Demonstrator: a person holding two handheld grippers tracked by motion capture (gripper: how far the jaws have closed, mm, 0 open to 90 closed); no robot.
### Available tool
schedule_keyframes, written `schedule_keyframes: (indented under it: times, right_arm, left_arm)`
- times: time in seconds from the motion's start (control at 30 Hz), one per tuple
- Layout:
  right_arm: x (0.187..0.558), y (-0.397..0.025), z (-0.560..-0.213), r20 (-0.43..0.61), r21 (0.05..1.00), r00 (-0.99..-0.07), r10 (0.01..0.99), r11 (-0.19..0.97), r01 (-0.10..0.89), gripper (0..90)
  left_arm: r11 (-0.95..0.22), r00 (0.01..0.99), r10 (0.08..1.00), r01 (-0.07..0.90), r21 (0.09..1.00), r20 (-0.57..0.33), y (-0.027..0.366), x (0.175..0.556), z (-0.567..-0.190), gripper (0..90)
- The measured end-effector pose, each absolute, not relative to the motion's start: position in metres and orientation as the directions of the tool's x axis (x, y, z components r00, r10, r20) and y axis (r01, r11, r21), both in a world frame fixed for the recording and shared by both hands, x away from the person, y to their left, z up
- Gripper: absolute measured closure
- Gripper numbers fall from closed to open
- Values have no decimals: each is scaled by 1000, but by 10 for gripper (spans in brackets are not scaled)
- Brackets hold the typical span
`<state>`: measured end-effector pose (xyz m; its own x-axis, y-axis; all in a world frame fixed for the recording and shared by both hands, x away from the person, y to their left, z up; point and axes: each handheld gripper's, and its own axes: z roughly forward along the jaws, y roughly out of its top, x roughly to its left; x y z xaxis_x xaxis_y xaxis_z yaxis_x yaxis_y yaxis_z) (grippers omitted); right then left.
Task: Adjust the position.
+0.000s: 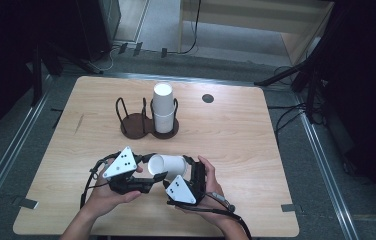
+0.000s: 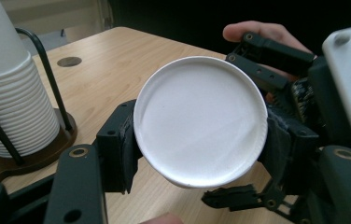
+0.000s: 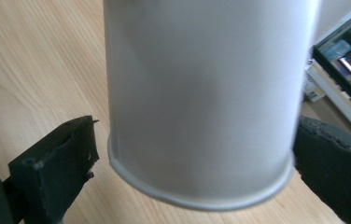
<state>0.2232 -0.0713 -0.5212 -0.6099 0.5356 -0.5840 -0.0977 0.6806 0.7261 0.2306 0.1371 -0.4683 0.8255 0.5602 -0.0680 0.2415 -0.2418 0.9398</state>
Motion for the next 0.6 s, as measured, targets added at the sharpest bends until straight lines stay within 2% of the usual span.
schedule_keyframes:
  times: [0.27,0.4,0.47,0.6]
  right_arm:
    - [224,-68,-526,-652,687,-543,530,716,-126,144]
    - [224,-68,-528,-720,623,-497,485,767,-153,230]
    - [223,-68,-529,-727,613,-490,481,776,-147,245]
    - [223,-69,-526,-800,528,-428,422,832,-167,249]
  left_arm:
    - [-229,826,556,254,940,-87,137,231,-468,364]
    - [-247,827,553,280,928,-102,137,233,-470,332]
    - [-252,827,549,297,921,-117,137,235,-470,327]
    - [-274,828,547,322,906,-129,136,236,-471,267]
